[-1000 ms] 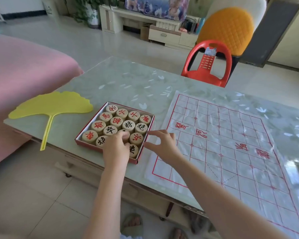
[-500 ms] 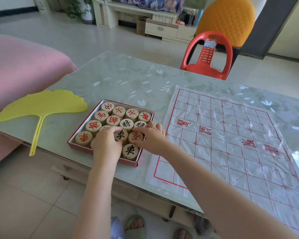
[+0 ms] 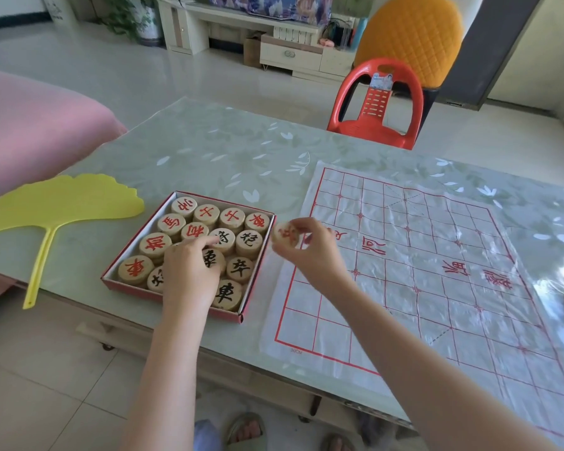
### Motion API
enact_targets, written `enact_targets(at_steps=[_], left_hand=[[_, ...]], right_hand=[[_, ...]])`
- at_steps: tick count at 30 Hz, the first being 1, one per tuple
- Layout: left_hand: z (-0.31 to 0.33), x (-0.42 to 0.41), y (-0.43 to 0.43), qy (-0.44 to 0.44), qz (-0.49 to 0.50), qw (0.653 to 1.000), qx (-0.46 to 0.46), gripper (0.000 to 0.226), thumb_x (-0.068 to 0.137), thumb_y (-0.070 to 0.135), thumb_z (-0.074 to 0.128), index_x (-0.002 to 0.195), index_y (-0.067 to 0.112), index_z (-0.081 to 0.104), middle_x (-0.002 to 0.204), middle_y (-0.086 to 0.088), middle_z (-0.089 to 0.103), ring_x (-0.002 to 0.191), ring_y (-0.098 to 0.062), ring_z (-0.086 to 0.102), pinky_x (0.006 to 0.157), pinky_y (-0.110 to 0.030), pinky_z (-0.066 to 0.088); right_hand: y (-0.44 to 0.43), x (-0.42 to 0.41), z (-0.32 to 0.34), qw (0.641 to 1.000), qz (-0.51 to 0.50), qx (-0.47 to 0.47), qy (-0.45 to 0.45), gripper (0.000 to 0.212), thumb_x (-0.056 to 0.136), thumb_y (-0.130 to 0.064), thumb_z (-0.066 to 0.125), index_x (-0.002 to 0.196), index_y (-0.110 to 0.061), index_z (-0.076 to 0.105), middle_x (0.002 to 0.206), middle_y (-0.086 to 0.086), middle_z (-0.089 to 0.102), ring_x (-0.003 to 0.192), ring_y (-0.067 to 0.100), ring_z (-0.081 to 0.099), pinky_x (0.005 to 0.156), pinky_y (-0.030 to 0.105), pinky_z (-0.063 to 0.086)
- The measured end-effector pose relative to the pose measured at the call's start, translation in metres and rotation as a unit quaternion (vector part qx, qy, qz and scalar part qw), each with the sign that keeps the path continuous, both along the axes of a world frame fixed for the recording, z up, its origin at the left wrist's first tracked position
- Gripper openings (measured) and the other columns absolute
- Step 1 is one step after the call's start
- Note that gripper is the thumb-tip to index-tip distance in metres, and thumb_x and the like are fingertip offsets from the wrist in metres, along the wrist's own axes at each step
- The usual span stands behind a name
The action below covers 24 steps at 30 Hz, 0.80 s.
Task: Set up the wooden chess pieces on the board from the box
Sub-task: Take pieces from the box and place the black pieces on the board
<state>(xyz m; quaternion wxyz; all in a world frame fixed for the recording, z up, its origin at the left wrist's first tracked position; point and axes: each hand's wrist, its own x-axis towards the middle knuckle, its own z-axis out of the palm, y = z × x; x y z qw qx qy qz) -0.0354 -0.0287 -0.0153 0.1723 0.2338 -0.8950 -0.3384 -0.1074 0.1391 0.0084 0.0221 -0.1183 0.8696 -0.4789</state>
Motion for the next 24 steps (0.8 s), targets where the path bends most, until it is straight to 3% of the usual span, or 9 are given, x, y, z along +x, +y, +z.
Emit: enact_targets(at_steps=[3,5,8,13,19,24], left_hand=[[0.002,-0.005,0.009,-0.002,-0.033,0.999,0.016,0.039,0.078,0.004,0.066,0.115,0.019,0.063,0.105,-0.006,0.068,0.106,-0.028,0.056,0.089,-0.042,0.048],[0.003,-0.008,0.016,-0.005,-0.056,0.998,0.022,0.039,0.078,0.002,0.066,0.113,0.019,0.064,0.104,-0.004,0.069,0.099,-0.020,0.061,0.087,-0.034,0.048],[0.005,-0.011,0.024,-0.001,-0.064,0.998,0.018,0.042,0.078,-0.003,0.062,0.116,0.017,0.064,0.109,-0.002,0.068,0.086,-0.015,0.062,0.087,-0.034,0.051],[0.004,-0.012,0.025,0.004,-0.063,0.997,0.033,0.041,0.080,-0.004,0.061,0.116,0.016,0.063,0.115,0.002,0.066,0.108,-0.012,0.059,0.090,-0.023,0.043],[0.004,-0.011,0.020,0.016,-0.060,0.997,0.040,0.041,0.079,-0.006,0.061,0.113,0.017,0.064,0.111,0.005,0.066,0.092,-0.008,0.059,0.081,-0.020,0.041],[0.004,-0.010,0.018,0.020,-0.056,0.997,0.049,0.042,0.080,-0.008,0.058,0.114,0.016,0.063,0.110,0.004,0.066,0.096,-0.006,0.057,0.083,-0.019,0.039]], right_hand=[[0.042,-0.013,-0.006,0.998,-0.058,0.006,-0.018,0.051,0.075,-0.030,0.074,0.120,-0.017,0.053,0.099,-0.005,0.054,0.109,0.023,0.048,0.089,0.032,0.041],[0.067,-0.017,-0.012,0.995,-0.095,0.008,-0.033,0.052,0.076,-0.031,0.073,0.121,-0.018,0.051,0.098,-0.005,0.054,0.108,0.026,0.048,0.090,0.035,0.042],[0.084,-0.018,-0.023,0.994,-0.097,0.040,-0.041,0.045,0.076,-0.032,0.073,0.113,-0.015,0.055,0.100,-0.004,0.056,0.108,0.024,0.049,0.087,0.031,0.043],[0.071,-0.019,-0.030,0.993,-0.064,0.098,-0.032,0.046,0.077,-0.034,0.070,0.118,-0.017,0.057,0.108,-0.003,0.059,0.111,0.020,0.039,0.096,0.036,0.040],[0.054,-0.021,-0.030,0.994,-0.033,0.105,-0.023,0.049,0.078,-0.036,0.069,0.122,-0.020,0.055,0.107,-0.007,0.055,0.113,0.017,0.035,0.098,0.033,0.037],[0.031,-0.025,-0.030,0.986,-0.015,0.162,0.018,0.049,0.078,-0.042,0.067,0.121,-0.021,0.055,0.115,-0.005,0.057,0.114,0.018,0.031,0.092,0.025,0.027]])
